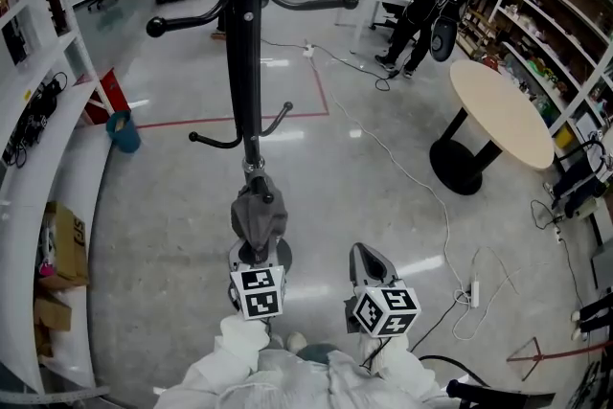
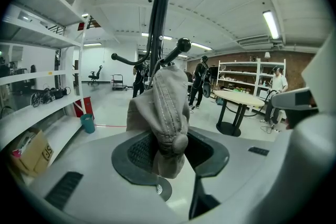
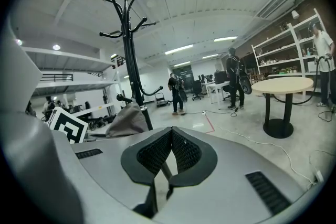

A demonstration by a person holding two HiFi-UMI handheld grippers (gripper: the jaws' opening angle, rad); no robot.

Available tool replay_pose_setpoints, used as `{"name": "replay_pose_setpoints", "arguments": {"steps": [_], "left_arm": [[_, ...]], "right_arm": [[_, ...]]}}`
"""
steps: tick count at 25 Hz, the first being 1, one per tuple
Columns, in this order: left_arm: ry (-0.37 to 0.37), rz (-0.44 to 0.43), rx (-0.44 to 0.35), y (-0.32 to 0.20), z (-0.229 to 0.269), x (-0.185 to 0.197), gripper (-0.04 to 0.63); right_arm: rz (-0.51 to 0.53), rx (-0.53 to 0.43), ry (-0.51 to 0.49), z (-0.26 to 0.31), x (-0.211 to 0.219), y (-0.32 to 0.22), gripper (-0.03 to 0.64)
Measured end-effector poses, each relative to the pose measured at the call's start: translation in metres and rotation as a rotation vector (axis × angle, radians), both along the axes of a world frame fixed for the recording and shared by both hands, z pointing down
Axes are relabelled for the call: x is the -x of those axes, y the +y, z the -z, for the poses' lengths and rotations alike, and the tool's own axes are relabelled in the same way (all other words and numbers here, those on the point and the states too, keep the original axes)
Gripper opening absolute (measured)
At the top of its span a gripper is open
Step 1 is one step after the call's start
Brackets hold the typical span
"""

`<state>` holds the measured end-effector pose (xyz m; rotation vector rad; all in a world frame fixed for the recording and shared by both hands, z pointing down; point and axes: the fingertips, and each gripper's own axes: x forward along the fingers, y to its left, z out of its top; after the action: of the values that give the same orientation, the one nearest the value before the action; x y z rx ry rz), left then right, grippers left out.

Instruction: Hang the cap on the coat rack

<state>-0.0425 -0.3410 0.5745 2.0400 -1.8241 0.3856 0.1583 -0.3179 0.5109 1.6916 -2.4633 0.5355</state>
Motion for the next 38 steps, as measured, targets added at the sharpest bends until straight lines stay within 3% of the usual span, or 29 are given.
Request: {"name": "replay_pose_setpoints", "arguments": {"steps": [8,17,27,32,38], "left_arm": [[0.070,-0.007,-0.052,0.008,0.009,-0.005,0.168],[0.064,0.018,-0.073,0.024,0.013,0.007,0.204],[0.057,0.018,-0.184,0.039,0.048,0.019,0.206],[0.104,-0.019,-0.207,0.049,0.066,0.010,0.206],[0.218,-0.117,-0.238,0.067,0.086,-0.006,0.197]], "right_arm": [[0.013,0.000,-0.006,0.000,0.001,0.003,0.009],[0.049,0.002,-0.028,-0.004,0.019,0.009,0.009],[0.083,-0.007,-0.032,-0.006,0.045,0.017,0.009],[0.114,-0.016,-0.035,-0.002,0.063,0.019,0.009],[0.179,-0.024,-0.029,0.000,0.093,0.025,0.009]]}}
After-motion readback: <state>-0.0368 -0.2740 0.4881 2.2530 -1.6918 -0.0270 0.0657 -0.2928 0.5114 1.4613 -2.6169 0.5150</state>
